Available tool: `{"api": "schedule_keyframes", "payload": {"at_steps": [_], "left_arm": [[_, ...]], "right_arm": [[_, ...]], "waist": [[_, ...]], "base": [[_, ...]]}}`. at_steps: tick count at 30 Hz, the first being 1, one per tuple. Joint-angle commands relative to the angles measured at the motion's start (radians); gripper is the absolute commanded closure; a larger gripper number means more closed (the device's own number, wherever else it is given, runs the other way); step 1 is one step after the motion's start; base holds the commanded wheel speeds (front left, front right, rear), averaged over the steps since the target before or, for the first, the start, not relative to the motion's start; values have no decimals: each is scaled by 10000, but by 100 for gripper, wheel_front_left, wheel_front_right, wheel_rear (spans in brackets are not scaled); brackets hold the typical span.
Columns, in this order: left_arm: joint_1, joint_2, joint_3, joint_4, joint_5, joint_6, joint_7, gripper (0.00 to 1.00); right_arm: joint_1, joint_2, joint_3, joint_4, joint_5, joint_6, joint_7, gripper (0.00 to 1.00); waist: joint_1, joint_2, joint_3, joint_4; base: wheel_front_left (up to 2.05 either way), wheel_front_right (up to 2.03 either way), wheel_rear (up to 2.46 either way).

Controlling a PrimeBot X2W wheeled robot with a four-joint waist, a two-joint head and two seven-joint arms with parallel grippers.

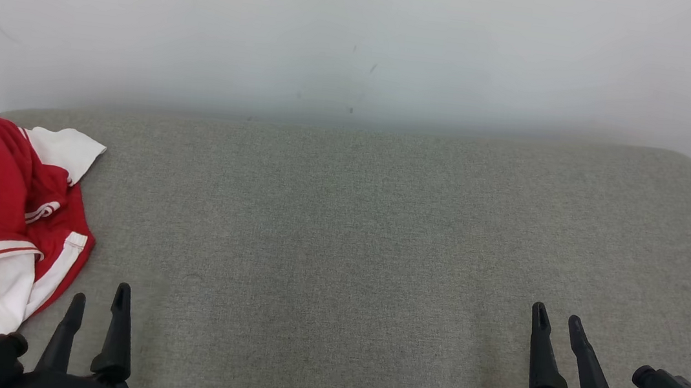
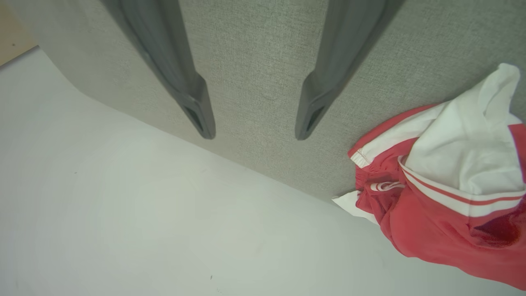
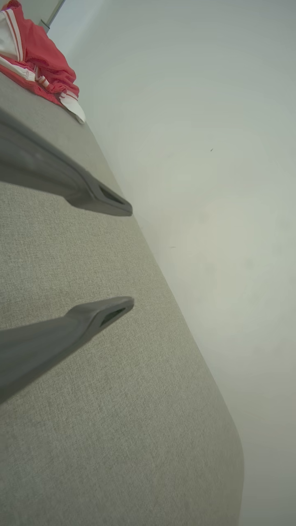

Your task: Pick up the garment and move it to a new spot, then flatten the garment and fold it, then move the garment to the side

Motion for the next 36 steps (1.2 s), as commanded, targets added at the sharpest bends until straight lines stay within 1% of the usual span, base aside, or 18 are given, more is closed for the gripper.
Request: {"api": "schedule_keyframes", "payload": {"at_steps": [1,5,17,21,27,36], "left_arm": [[-9,110,52,-156,354,80,-121,0],[43,142,166,-248,651,187,-220,0],[277,290,341,-415,1609,265,-495,0],[332,280,301,-454,1904,192,-595,0],[380,332,214,-595,2391,-108,-759,0],[502,368,260,-671,3028,-151,-949,0]], "right_arm": [[-199,-43,37,-58,-379,-10,-118,0],[-211,-44,77,-49,-817,-11,-228,0],[-164,-46,139,-16,-1906,-13,-496,0],[-140,-46,154,9,-2254,-14,-595,0],[-111,-45,205,7,-2880,-15,-759,0],[-85,-45,320,-58,-3578,-16,-949,0]], "waist": [[0,-1,0,8],[0,-1,-4,26],[0,-1,-1,67],[0,-1,-3,84],[0,-1,-8,113],[0,-1,-46,157]], "base": [[0,0,0],[0,0,0],[0,0,0],[0,0,0],[0,0,0],[0,0,0]]}}
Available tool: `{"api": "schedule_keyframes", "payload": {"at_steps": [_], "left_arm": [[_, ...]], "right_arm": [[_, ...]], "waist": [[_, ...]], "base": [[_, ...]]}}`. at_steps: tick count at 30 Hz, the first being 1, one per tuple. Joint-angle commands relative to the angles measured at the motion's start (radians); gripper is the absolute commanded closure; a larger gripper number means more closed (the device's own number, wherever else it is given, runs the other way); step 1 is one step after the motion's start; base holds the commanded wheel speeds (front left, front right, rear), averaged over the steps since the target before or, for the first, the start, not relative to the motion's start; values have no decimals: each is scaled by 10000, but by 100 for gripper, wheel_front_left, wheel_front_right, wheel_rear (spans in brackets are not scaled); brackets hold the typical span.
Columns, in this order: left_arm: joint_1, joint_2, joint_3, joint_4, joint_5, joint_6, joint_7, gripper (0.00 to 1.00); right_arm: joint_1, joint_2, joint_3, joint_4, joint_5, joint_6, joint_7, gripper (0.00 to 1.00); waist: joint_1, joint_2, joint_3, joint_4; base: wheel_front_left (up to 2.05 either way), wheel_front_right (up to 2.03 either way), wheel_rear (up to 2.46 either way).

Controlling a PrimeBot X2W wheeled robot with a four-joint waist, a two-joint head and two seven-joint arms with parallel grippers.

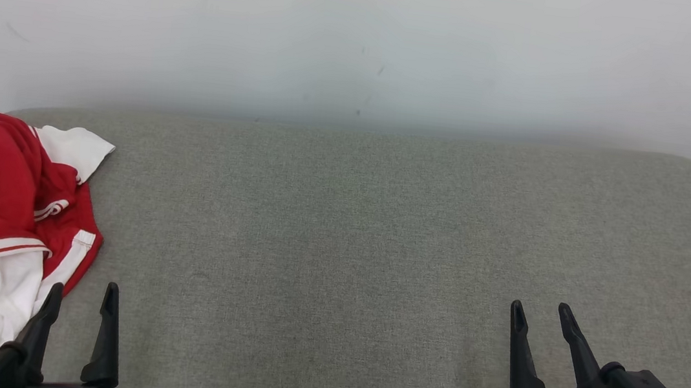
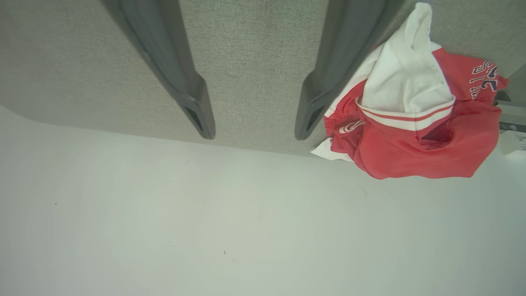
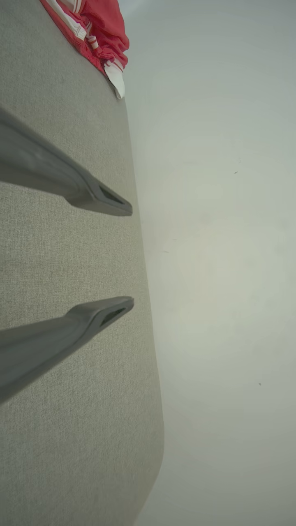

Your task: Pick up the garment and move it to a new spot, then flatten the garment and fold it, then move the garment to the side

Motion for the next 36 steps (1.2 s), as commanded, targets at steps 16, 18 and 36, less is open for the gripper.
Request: {"api": "schedule_keyframes", "payload": {"at_steps": [16,18,36], "left_arm": [[254,98,113,-71,572,-18,-7,0],[281,92,111,-108,617,-11,93,0],[474,174,174,-925,737,420,1303,0]], "right_arm": [[17,-32,236,-314,-943,-19,-120,0],[41,-33,244,-386,-1060,-19,-93,0],[266,-30,30,-857,-1231,-21,238,0]], "waist": [[0,0,-63,44],[0,0,-71,49],[0,0,-49,86]], "base": [[0,0,0],[0,0,0],[0,0,0]]}}
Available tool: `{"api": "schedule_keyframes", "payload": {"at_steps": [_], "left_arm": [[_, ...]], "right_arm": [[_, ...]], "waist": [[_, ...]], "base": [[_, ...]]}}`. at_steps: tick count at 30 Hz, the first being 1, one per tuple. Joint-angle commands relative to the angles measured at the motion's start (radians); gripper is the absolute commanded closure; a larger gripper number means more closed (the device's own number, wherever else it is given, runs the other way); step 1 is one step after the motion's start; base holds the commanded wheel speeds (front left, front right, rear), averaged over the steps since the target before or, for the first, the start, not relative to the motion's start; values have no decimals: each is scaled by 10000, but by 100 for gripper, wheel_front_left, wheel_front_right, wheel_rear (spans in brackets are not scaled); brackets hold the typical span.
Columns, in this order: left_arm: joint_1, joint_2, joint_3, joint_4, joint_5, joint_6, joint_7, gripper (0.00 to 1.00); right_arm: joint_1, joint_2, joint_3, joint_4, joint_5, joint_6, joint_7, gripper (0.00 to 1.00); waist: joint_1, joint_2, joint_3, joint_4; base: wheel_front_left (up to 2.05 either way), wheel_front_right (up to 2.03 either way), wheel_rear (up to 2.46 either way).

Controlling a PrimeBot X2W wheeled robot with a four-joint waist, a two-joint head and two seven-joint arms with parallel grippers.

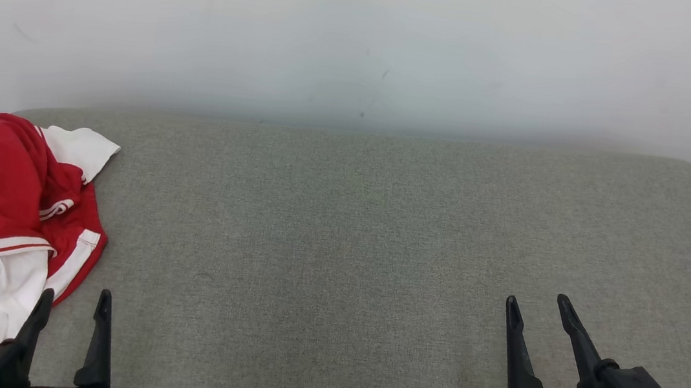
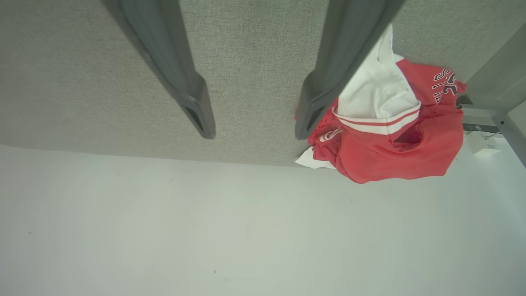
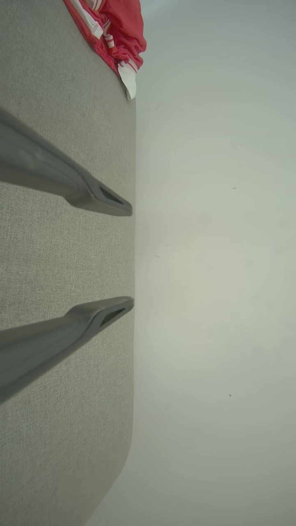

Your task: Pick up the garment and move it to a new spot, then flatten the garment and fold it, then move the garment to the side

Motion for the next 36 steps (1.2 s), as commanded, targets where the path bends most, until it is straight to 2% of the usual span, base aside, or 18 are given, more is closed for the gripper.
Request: {"api": "schedule_keyframes", "payload": {"at_steps": [1,23,31,36], "left_arm": [[109,48,58,-68,-41,78,52,0],[153,169,54,-4,-160,301,-6,0],[-77,190,-38,183,-170,293,-52,0],[-26,253,-16,356,-169,344,-131,0]], "right_arm": [[85,-20,-40,-57,134,-21,55,0],[273,-22,-102,-202,632,-21,259,0],[345,-18,-121,-70,718,-21,258,0],[375,-20,-100,58,798,-21,230,0]], "waist": [[0,0,10,-2],[0,0,-22,134],[0,0,-23,849],[0,0,13,1581]], "base": [[0,0,0],[0,0,0],[0,0,0],[0,0,0]]}}
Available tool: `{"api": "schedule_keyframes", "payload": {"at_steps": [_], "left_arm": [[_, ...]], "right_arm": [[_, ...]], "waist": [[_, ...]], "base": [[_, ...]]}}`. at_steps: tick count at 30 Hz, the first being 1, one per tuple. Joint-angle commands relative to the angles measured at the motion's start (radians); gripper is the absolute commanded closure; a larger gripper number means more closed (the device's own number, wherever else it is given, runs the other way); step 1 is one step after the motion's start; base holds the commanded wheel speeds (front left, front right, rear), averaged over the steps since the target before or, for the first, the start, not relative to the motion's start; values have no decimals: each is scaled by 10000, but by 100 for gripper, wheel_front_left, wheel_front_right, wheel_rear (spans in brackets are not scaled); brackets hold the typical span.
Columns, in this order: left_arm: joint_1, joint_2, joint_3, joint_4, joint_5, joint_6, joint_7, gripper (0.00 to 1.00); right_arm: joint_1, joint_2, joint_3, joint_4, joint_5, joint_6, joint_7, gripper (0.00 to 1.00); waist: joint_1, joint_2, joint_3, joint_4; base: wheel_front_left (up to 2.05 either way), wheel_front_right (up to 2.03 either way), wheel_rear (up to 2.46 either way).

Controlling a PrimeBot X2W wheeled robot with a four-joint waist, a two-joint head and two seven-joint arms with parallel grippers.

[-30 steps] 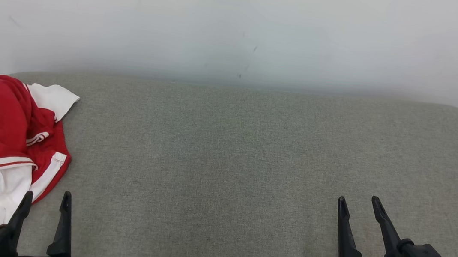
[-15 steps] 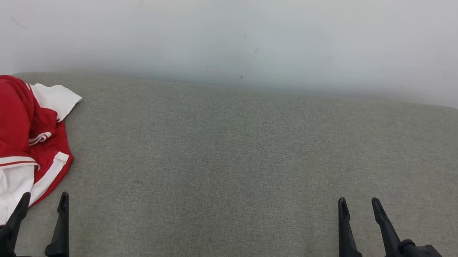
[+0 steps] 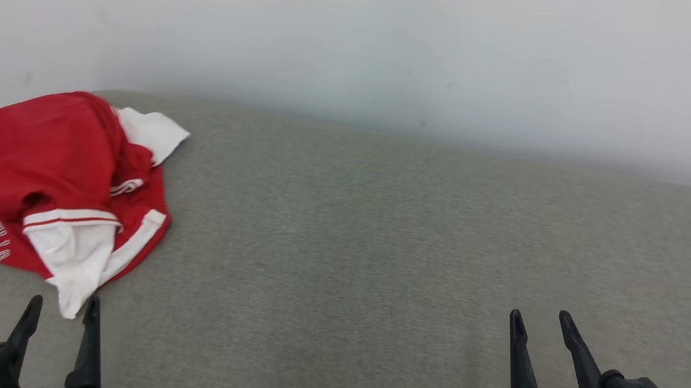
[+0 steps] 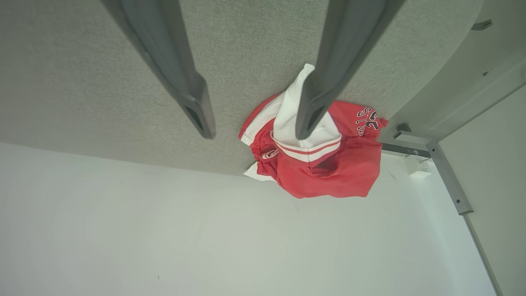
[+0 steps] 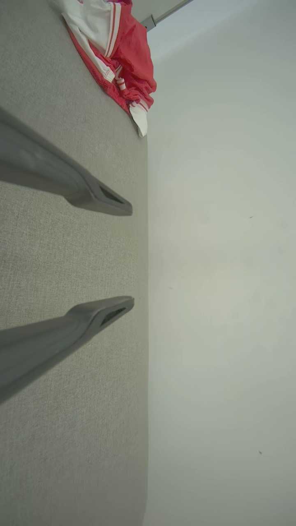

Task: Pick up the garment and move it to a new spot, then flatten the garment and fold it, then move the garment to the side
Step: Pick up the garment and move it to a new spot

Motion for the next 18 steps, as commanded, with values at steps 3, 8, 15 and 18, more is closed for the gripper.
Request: {"api": "schedule_keyframes", "payload": {"at_steps": [3,8,15,18], "left_arm": [[89,79,68,77,-2,89,-132,0],[115,130,112,206,-33,129,-236,0],[187,135,79,406,-60,226,-389,0],[235,148,107,400,-55,272,-440,0]], "right_arm": [[84,-20,-4,79,64,-21,-27,0],[129,-20,21,162,40,-21,-45,0],[68,-18,117,303,86,-21,-85,0],[55,-20,190,365,94,-21,-81,0]], "waist": [[0,0,51,837],[0,0,50,1572],[0,0,21,2598],[0,0,3,2863]], "base": [[0,0,0],[0,0,0],[0,0,0],[0,0,0]]}}
